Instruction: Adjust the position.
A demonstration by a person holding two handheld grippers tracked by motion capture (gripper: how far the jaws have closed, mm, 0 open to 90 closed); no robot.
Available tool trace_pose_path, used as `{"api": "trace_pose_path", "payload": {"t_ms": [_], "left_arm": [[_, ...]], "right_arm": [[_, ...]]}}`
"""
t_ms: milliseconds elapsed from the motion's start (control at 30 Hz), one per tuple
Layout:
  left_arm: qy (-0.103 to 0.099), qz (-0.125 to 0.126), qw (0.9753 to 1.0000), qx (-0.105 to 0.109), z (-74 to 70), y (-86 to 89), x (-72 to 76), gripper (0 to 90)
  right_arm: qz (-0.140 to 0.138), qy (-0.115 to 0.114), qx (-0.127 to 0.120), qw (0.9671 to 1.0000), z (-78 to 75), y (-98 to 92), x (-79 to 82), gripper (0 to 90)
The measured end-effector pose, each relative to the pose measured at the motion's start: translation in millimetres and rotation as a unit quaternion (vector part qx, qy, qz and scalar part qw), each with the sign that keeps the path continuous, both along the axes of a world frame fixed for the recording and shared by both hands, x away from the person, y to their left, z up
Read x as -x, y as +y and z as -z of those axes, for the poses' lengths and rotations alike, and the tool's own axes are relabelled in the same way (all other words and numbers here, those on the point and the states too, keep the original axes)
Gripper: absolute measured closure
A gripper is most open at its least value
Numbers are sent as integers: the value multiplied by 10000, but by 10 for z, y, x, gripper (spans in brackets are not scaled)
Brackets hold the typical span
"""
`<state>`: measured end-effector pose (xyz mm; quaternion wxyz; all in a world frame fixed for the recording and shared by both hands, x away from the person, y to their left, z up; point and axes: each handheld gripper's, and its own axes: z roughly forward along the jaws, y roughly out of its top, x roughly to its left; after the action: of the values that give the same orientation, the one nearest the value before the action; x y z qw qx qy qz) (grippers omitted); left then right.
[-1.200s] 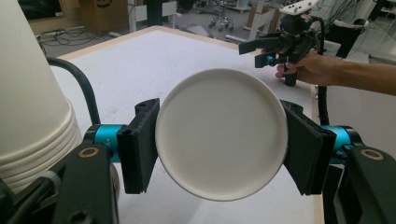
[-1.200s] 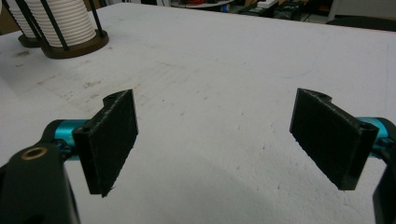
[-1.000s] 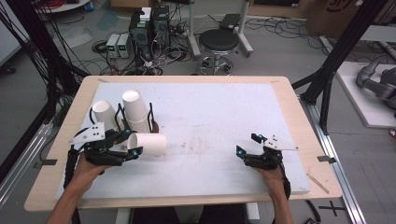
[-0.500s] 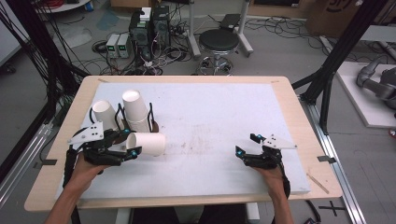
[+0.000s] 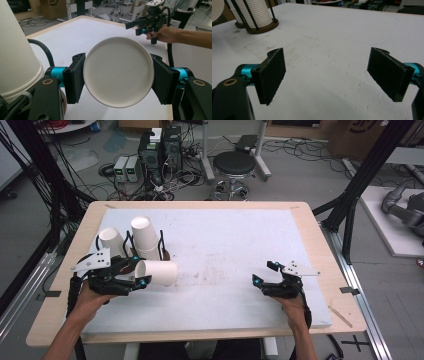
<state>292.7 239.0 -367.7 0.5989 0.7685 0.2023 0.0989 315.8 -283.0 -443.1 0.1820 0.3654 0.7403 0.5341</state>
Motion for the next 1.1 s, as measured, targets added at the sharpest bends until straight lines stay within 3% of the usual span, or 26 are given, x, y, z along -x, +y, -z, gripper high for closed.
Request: {"api": "trace_pose_path", "payload": {"t_ms": [300,567,800,1100], "left_arm": [[22,240,9997,-8,-6,-82,-69,349],[-1,496,9988,25,-17,-186,-107,349],[17,683,9976,83,-11,-287,-136,350],[29,898,9957,237,6,-443,-158,350]], "right_arm": [[-621,-158,-99,9979,-216,79,-1,156],[-1200,-182,119,9925,-396,239,-28,156],[-1774,-241,52,9838,-588,402,-33,156],[-2442,-321,80,9692,-799,662,-78,156]]}}
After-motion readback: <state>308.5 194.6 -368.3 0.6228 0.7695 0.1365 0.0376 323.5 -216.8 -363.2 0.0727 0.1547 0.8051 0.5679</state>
